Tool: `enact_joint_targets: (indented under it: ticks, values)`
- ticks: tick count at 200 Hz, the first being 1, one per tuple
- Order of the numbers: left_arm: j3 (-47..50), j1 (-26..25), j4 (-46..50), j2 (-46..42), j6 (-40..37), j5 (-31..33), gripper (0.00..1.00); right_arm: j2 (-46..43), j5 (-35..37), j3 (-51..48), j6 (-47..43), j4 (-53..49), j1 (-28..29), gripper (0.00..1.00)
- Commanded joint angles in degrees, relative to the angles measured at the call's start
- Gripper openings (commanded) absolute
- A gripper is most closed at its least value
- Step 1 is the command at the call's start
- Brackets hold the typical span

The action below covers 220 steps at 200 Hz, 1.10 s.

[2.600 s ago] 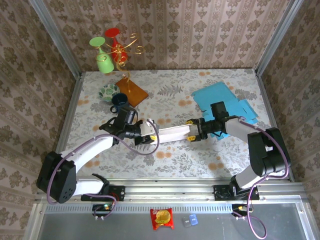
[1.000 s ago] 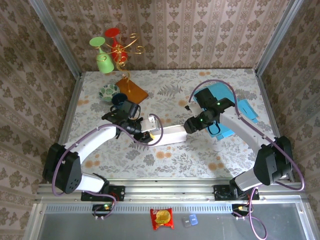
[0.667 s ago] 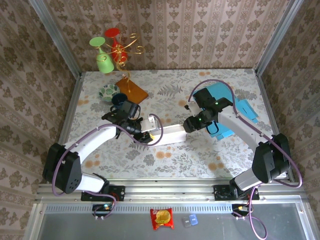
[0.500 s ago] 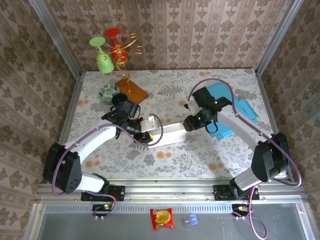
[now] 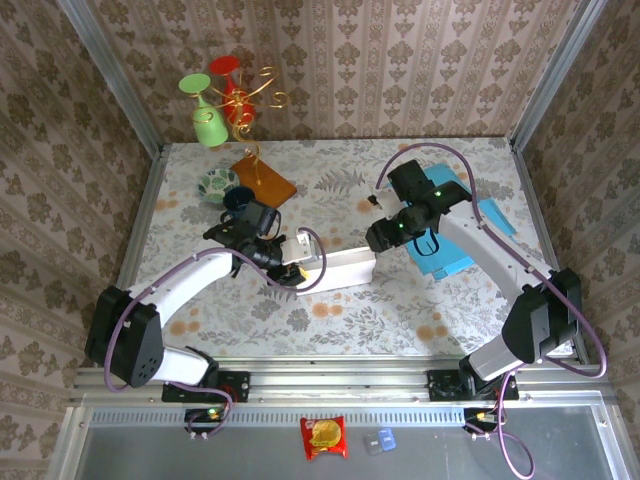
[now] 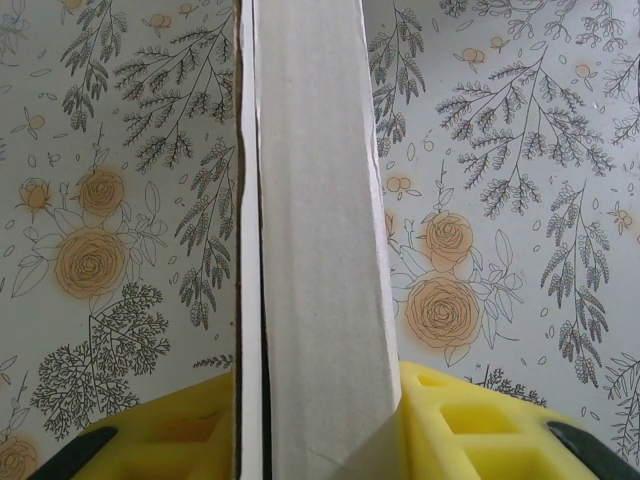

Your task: Fold the paper box

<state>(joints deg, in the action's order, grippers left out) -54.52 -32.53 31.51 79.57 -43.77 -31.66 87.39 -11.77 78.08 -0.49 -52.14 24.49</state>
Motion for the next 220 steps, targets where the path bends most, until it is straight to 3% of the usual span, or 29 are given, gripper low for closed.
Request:
enact_joint_targets:
  ticks: [1, 128, 220]
  values:
    - [-0.35, 0.37, 1.06, 0.41, -0.90, -0.86, 0.36, 1.13, -1.06, 1.24, -3.22, -3.51, -0.22, 0.52]
    - [-0.33, 0.45, 1.10, 0.44, -1.04, -0.99, 0.36, 4.37, -3.41, 1.90, -3.38, -2.31, -0.14, 0.32]
    - [-0.44, 0.54, 1.28, 0.45, -1.19, -1.12, 0.35, 1.56, -5.24, -0.22, -4.61, -0.68, 0.12, 0.45]
